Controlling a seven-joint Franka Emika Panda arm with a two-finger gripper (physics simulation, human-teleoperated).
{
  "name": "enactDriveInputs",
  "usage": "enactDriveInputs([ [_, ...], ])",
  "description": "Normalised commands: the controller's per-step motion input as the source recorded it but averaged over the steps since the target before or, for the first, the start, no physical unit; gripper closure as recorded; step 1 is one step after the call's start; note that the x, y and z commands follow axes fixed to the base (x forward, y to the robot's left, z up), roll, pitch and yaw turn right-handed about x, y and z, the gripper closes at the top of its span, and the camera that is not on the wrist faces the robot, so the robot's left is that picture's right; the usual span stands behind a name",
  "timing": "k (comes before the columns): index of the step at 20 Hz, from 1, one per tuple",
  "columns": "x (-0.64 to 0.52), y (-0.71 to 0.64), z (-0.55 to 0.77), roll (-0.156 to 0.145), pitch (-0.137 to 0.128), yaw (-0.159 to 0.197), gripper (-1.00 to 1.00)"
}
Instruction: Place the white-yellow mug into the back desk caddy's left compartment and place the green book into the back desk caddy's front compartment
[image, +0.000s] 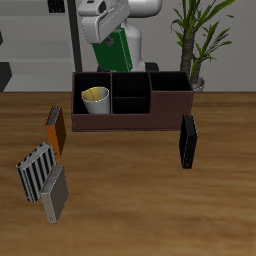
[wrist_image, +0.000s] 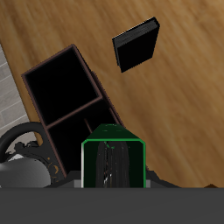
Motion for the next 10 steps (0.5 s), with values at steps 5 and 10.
enactDriveInputs([
  [5, -0.01, 0.12, 0.00, -0.123, 0.031, 0.042, 1.00],
  [10, -0.01, 0.13, 0.08, -0.127, -0.107, 0.177, 1.00],
])
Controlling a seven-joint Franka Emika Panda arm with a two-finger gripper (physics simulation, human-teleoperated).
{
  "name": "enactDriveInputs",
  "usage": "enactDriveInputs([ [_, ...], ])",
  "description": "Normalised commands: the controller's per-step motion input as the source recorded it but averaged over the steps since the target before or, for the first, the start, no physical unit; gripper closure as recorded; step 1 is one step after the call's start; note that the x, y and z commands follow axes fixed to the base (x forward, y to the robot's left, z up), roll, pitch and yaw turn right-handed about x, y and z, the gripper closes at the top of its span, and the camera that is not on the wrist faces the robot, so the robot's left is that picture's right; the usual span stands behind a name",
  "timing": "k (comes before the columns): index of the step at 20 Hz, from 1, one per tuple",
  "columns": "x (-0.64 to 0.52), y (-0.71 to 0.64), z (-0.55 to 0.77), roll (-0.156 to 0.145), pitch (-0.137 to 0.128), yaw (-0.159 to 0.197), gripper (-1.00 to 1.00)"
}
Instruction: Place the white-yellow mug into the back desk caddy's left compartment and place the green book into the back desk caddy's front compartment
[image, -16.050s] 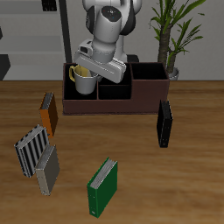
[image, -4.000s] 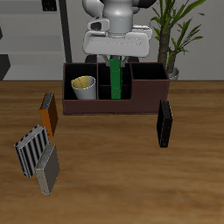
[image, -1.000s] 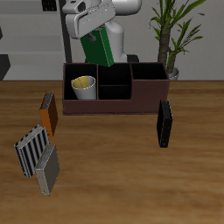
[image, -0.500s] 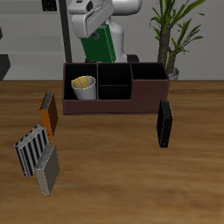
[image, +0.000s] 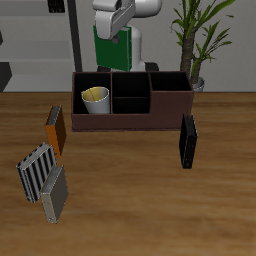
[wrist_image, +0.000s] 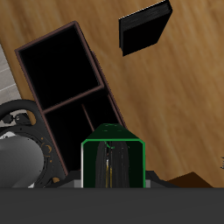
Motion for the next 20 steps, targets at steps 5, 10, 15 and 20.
enactDriveInputs([
  [5, 0.05, 0.09, -0.03, -0.099, 0.009, 0.039, 1.00],
  [10, 0.06, -0.05, -0.14, -0.089, -0.053, 0.138, 1.00],
  [15, 0.02, 0.01, -0.04, -0.013, -0.034, 0.128, 1.00],
  [20, -0.08, 0.24, -0.16, 0.052, 0.018, 0.133, 1.00],
])
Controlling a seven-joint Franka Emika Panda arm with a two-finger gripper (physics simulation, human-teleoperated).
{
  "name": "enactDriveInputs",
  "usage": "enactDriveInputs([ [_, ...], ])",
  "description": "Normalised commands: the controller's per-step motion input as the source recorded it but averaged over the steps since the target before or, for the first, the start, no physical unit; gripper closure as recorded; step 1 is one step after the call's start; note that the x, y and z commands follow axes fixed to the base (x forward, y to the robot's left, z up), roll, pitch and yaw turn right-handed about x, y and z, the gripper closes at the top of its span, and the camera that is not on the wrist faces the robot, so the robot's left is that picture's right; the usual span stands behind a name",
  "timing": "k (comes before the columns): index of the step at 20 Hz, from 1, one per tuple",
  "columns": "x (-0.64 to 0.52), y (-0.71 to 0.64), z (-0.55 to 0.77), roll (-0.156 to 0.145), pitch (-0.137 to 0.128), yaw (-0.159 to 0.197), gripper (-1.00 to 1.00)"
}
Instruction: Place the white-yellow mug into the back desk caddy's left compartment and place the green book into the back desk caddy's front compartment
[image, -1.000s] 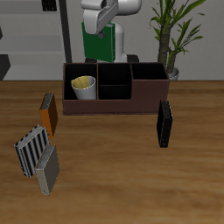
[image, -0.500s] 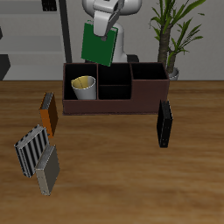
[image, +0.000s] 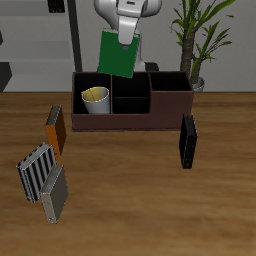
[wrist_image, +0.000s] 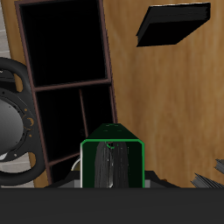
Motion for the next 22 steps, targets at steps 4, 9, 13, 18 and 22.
enactDriveInputs([
  [4, 0.10, 0.01, -0.09, 0.014, 0.006, 0.095, 1.00],
  [9, 0.01, 0.08, -0.17, 0.021, 0.014, 0.061, 1.00],
  [13, -0.06, 0.10, -0.21, 0.057, 0.033, 0.063, 1.00],
  [18, -0.09, 0.18, -0.08, 0.044, 0.015, 0.021, 1.00],
  [22, -0.11, 0.22, -0.10, 0.061, 0.017, 0.012, 1.00],
])
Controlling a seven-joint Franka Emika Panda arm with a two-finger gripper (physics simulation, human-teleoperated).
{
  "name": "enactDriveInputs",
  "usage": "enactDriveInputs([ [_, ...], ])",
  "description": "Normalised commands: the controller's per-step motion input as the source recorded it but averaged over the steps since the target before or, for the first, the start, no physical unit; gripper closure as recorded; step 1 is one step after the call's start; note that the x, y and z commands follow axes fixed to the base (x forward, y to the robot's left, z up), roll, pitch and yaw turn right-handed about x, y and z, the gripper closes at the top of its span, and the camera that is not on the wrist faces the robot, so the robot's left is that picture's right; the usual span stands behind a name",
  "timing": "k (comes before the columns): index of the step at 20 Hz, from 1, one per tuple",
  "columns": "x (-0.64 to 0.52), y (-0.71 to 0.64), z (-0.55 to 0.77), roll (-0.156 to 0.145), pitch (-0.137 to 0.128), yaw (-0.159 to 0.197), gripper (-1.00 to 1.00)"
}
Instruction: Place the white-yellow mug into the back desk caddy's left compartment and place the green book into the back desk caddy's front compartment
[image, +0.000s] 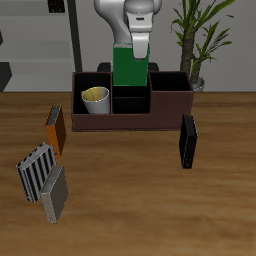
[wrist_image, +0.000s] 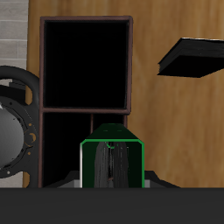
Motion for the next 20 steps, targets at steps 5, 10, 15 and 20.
enactDriveInputs([
  [5, -0.05, 0.13, -0.19, 0.045, 0.043, 0.021, 1.00],
  [10, -0.02, 0.02, -0.13, 0.007, 0.035, -0.012, 1.00],
  [15, -0.01, -0.02, -0.12, -0.002, 0.038, -0.020, 1.00],
  [20, -0.02, -0.09, -0.02, -0.019, 0.021, -0.028, 1.00],
])
